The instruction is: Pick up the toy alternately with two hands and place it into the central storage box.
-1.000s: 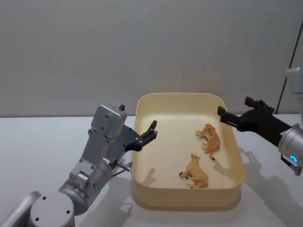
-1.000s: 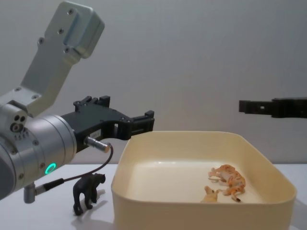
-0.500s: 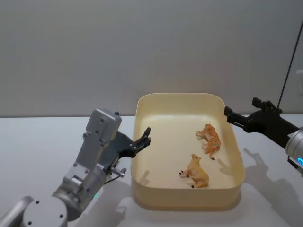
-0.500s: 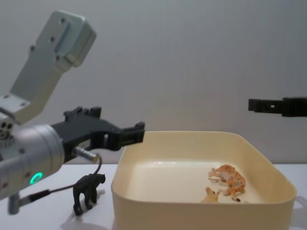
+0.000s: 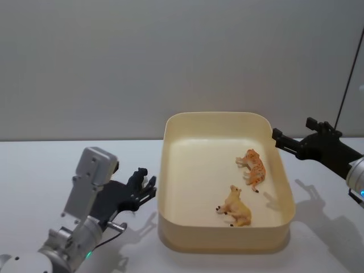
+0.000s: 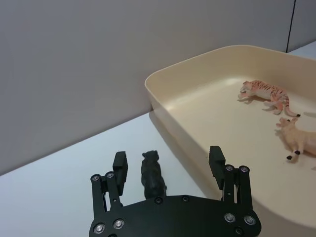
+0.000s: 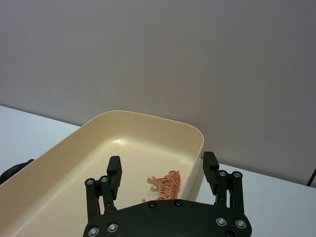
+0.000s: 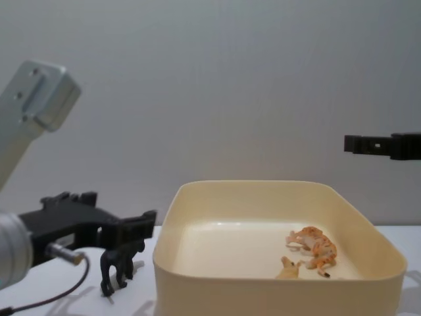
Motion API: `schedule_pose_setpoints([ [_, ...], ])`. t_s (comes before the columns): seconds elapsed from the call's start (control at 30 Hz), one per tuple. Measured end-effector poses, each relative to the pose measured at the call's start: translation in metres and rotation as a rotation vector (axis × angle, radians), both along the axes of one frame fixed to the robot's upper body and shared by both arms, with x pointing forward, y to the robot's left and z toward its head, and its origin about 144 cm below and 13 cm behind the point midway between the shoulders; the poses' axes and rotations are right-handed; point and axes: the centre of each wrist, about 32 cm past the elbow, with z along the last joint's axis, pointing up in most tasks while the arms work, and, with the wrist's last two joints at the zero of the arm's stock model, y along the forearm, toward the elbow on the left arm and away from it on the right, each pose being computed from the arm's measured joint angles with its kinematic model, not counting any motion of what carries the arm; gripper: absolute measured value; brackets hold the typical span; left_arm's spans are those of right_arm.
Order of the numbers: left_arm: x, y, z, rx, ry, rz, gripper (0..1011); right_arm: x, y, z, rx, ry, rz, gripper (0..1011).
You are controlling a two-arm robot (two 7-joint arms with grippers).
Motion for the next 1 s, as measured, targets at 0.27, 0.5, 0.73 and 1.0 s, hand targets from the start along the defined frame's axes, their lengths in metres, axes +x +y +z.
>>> schedule_pose_setpoints([
  [0.27,0.003,0.019,-0.01,-0.029,0.043,0.016,1002,-0.001,0.0,0.0,0.0,0.0,-0.001,1001],
  [0.5,0.013,0.03,-0.014,-0.034,0.064,-0.019,1002,-0.001,-0.001,0.0,0.001,-0.001,-0.002,1001],
  [0.73,0.027,0.037,-0.013,-0.014,0.088,-0.062,1002,-0.001,-0.001,0.0,0.001,-0.001,-0.002,1001],
  [1.0,0.04,0.043,-0.012,0.008,0.118,-0.077,1002,-0.001,-0.001,0.0,0.001,-0.001,-0.002,1001],
])
